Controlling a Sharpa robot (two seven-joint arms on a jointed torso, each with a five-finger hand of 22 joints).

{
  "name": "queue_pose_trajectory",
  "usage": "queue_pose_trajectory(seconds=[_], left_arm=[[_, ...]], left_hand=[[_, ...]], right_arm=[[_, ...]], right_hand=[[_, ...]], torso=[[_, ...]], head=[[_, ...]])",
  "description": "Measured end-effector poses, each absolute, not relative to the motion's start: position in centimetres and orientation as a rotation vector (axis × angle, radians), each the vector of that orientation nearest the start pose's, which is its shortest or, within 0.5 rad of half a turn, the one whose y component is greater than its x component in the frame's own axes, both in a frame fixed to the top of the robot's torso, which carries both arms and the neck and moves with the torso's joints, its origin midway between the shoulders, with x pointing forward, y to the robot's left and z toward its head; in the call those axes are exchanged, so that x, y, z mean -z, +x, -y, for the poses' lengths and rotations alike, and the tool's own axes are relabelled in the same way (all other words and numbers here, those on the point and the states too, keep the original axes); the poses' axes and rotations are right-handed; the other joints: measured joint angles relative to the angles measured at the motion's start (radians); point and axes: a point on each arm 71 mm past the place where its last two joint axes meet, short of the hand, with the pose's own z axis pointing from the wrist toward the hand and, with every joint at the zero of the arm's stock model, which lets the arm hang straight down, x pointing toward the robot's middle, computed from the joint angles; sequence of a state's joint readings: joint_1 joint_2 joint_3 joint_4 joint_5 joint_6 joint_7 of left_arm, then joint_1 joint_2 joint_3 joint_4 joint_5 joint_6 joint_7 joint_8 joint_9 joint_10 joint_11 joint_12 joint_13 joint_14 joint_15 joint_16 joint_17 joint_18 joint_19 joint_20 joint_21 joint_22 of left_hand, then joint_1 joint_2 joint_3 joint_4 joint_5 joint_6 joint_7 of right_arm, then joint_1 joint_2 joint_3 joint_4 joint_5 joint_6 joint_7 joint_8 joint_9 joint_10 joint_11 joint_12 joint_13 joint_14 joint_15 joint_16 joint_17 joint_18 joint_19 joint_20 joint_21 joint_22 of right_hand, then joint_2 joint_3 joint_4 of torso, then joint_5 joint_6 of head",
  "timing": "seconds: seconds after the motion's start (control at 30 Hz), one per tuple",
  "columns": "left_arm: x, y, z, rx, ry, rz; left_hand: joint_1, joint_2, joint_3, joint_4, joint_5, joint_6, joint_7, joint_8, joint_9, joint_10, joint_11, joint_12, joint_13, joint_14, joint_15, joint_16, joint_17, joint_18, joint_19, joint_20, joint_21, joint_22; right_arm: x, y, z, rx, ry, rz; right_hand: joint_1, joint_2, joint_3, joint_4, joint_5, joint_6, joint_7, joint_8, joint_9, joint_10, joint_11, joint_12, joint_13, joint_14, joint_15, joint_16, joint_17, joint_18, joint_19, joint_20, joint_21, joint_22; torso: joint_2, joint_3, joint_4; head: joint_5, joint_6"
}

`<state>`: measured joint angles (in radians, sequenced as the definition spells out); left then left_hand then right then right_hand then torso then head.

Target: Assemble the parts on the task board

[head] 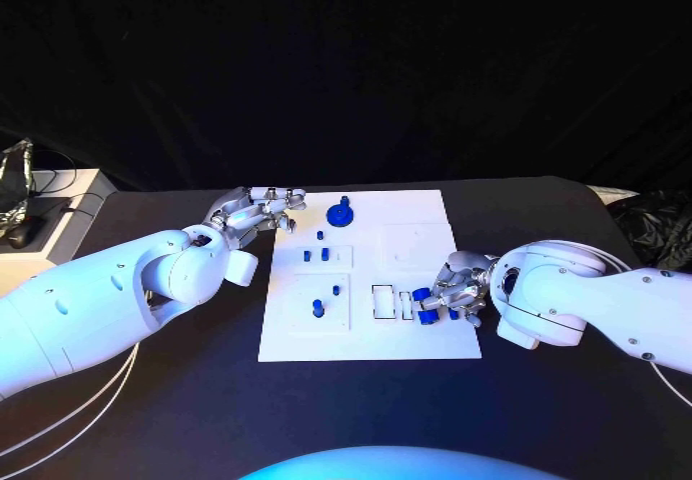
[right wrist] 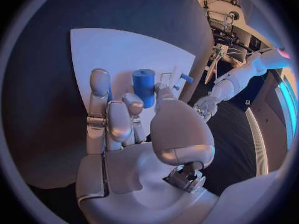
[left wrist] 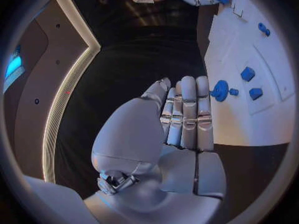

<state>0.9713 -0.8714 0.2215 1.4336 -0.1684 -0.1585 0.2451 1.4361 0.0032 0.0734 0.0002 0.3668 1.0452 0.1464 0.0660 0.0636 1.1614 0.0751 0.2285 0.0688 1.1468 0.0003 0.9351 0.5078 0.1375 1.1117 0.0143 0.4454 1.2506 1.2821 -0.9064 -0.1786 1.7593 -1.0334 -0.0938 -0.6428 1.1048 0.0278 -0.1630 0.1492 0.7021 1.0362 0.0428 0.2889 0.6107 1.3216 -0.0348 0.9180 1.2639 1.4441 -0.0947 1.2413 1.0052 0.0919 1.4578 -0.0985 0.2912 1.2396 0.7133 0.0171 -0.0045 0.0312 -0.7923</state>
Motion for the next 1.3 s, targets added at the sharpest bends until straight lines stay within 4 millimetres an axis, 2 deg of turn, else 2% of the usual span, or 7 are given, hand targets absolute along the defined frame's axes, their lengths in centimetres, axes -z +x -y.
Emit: queue_pose_trajectory(seconds=[0.23, 0.37, 0.7, 0.8, 0.93, 1.3], left_arm=[[21.0, 49.3, -24.9, 1.521, -1.165, -1.503], [21.0, 49.3, -24.9, 1.523, -1.165, -1.504], [21.0, 49.3, -24.7, 1.527, -1.164, -1.507], [21.0, 49.3, -24.7, 1.529, -1.164, -1.508], [21.1, 49.3, -24.7, 1.53, -1.164, -1.508], [21.1, 49.3, -24.8, 1.527, -1.164, -1.508]], left_hand=[[0.0, 0.0, 0.0, 0.0, 0.0, 0.0, 0.0, 0.0, 0.0, 0.0, 0.0, 0.0, 0.0, 0.0, 0.0, 0.0, 0.0, 0.0, 0.0, 0.0, 0.0, 0.0], [0.0, 0.0, -0.003, 0.003, 0.0, 0.0, 0.0, 0.0, 0.0, 0.0, 0.0, 0.0, 0.0, 0.0, 0.0, 0.0, 0.0, 0.0, 0.0, 0.0, 0.0, 0.0], [0.0, 0.0, -0.003, 0.003, 0.0, 0.0, 0.0, 0.0, 0.0, 0.0, 0.0, 0.0, 0.0, 0.0, 0.0, 0.0, 0.0, 0.0, 0.0, 0.0, 0.0, 0.0], [0.0, 0.0, -0.003, 0.003, 0.0, 0.0, 0.0, 0.0, 0.0, 0.0, 0.0, 0.0, 0.0, 0.0, 0.0, 0.0, 0.0, 0.0, 0.0, 0.0, 0.0, 0.0], [0.0, 0.0, -0.003, 0.003, 0.0, 0.0, 0.0, 0.0, 0.0, 0.0, 0.0, 0.0, 0.0, 0.0, 0.0, 0.0, 0.0, 0.0, 0.0, 0.0, 0.0, 0.0], [0.0, 0.0, -0.003, 0.003, 0.0, 0.0, 0.0, 0.0, 0.0, 0.0, 0.0, 0.0, 0.0, 0.0, 0.0, 0.0, 0.0, 0.0, 0.0, 0.0, 0.0, 0.0]], right_arm=[[21.1, 42.8, 17.9, -0.463, 0.294, -2.302], [21.1, 42.9, 16.7, -0.489, 0.291, -2.316], [21.6, 43.5, 14.4, -0.515, 0.268, -2.324], [21.9, 43.8, 14.3, -0.507, 0.272, -2.321], [22.1, 44.3, 14.5, -0.493, 0.278, -2.314], [22.2, 44.4, 14.5, -0.493, 0.27, -2.306]], right_hand=[[-0.001, 0.0, 0.0, 0.0, -0.009, 0.0, 0.0, 0.0, 0.006, 0.001, 0.0, 0.0, 0.0, 0.0, 0.0, 0.0, 0.0, 0.0, 0.0, 0.0, 0.0, 0.0], [-0.012, -0.001, 0.0, 0.0, -0.024, 0.0, 0.0, 0.0, 0.007, 0.001, 0.0, 0.0, 0.0, 0.0, 0.0, 0.0, 0.0, 0.0, 0.0, 0.0, 0.0, 0.0], [-0.018, -0.007, 0.01, -0.008, -0.027, 0.0, 0.0, 0.0, 0.006, 0.0, 0.0, -0.013, -0.006, 0.0, 0.0, 0.0, 0.0, 0.0, 0.0, 0.0, -0.01, -0.002], [-0.018, -0.007, 0.011, -0.009, -0.033, 0.0, 0.0, 0.0, 0.003, -0.006, 0.002, -0.018, -0.009, 0.0, 0.0, 0.0, -0.002, 0.0, 0.0, 0.0, -0.016, -0.003], [-0.024, -0.013, 0.018, -0.016, -0.042, 0.0, 0.0, -0.009, -0.017, -0.008, -0.001, -0.018, -0.015, 0.0, 0.0, 0.0, -0.002, 0.0, 0.0, 0.0, -0.023, -0.006], [-0.027, -0.016, 0.025, -0.023, -0.075, 0.0, 0.0, -0.009, -0.015, -0.013, 0.002, -0.022, -0.021, 0.0, 0.0, 0.0, -0.002, 0.0, 0.0, 0.0, -0.023, -0.006]], torso=[[0.0, -0.0007, 0.0012], [0.001, -0.0006, 0.0025], [0.002, -0.0008, 0.0034], [0.002, -0.0012, 0.004], [0.002, -0.0019, 0.0046], [0.002, -0.002, 0.0045]], head=[[-0.005, 0.004], [-0.006, 0.005], [-0.007, 0.005], [-0.007, 0.006], [-0.005, 0.005], [-0.002, 0.003]])
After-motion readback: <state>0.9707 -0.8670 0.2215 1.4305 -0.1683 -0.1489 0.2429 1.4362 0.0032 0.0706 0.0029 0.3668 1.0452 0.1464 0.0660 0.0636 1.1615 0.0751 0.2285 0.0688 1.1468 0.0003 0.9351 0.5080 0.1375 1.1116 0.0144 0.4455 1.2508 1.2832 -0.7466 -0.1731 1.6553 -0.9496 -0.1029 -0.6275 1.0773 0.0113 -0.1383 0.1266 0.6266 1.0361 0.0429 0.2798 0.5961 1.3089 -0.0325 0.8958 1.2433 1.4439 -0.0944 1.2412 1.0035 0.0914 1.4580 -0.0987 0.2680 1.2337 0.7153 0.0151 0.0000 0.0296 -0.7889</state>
